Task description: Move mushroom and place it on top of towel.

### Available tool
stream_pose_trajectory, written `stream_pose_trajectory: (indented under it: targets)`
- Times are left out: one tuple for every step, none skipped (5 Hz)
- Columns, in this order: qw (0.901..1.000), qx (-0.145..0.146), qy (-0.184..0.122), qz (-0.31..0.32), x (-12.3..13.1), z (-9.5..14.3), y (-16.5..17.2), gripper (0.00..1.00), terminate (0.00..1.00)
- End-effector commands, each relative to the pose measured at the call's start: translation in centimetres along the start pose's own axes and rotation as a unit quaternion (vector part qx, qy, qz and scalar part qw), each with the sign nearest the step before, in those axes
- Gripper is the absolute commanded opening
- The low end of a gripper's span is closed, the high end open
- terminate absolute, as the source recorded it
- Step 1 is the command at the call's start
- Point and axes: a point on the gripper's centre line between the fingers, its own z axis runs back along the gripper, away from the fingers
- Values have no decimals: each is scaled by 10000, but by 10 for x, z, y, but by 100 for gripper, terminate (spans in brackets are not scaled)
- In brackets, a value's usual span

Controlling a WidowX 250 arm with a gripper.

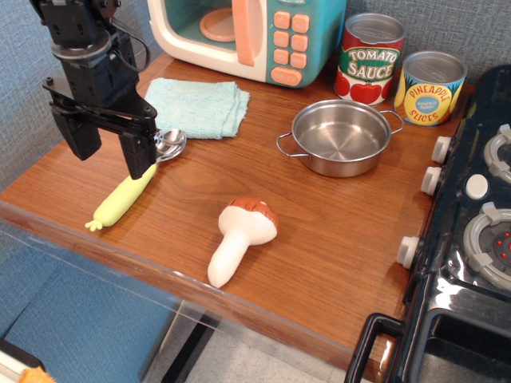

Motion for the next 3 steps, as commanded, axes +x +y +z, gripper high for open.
stream_pose_trajectory:
  targets:
    - [10000,0,0,0,0,0,0,100,0]
    - [9997,-124,55,-209,-3,-5,-28,100,0]
    - [9990,-227,81,-367,-10,-9,-55,100,0]
